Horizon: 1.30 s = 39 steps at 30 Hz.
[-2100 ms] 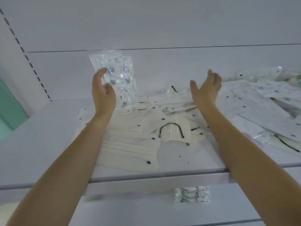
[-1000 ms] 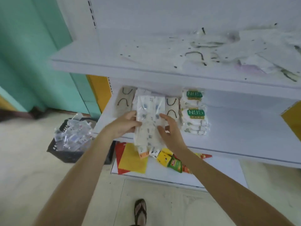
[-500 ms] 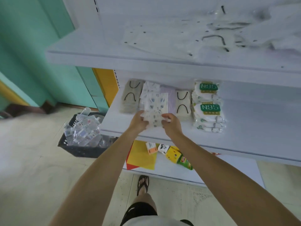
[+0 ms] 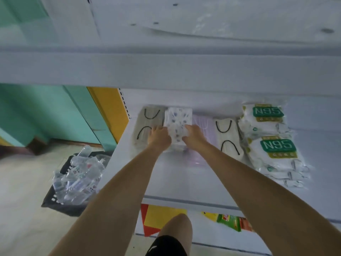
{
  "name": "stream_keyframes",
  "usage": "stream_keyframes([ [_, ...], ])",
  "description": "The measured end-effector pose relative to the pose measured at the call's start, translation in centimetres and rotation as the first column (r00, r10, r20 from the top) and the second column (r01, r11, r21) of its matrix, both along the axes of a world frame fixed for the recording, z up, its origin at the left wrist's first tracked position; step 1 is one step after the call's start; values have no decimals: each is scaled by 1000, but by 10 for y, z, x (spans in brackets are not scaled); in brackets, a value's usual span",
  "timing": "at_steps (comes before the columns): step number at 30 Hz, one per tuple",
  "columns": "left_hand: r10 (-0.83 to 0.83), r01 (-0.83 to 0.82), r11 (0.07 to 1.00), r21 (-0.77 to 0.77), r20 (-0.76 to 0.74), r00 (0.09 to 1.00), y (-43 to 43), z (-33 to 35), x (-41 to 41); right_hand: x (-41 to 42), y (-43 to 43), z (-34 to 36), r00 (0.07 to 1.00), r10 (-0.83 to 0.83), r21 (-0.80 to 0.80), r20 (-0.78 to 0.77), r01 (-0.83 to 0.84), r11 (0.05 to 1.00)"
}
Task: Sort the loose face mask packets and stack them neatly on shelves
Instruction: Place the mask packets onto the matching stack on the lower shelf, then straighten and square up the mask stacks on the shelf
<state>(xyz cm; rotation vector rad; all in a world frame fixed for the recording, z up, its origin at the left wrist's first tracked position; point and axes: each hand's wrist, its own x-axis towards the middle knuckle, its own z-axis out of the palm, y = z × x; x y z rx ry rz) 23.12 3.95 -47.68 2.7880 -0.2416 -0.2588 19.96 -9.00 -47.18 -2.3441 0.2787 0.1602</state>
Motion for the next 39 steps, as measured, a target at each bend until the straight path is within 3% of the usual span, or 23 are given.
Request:
stream_keyframes([
  [2,9,-7,1000,-30,66,998,2,2,-8,-2,-2,1,999,31,-3,-33,-31,1000],
  [9,-96,125,987,-102,254,962,19,50,-69,-85,-16,49,977,191,-82,98,-183,980],
  [16,-253,318,943,-101,408,877,18,144,-180,-204,-38,159,837,468,-271,282,-399,876],
  [19,-330,381,924,15,530,781,16,188,-218,-245,-39,216,707,569,-374,421,-436,818],
  [22,-391,440,889,126,710,586,17,236,-242,-265,-42,268,474,590,-516,654,-290,806],
  [23,-372,444,888,124,762,531,18,251,-245,-261,-45,283,437,575,-535,692,-223,814],
  [24,-341,430,896,114,797,498,19,265,-246,-253,-49,296,460,555,-543,693,-173,821],
  [27,-264,359,931,62,793,549,23,294,-234,-220,-62,325,762,484,-613,431,-146,776],
  [29,-285,350,935,54,701,654,22,302,-219,-204,-67,328,879,415,-618,235,-195,762],
  [31,-330,363,930,58,568,754,22,304,-207,-197,-68,324,895,411,-576,176,-245,780],
  [34,-346,356,932,70,467,814,22,307,-195,-195,-70,323,842,474,-567,257,-266,780],
  [37,-378,377,923,82,381,844,19,316,-182,-192,-69,341,780,378,-390,498,-188,901],
  [39,-379,408,913,-17,336,862,18,326,-175,-186,-68,356,738,222,-204,638,-116,972],
])
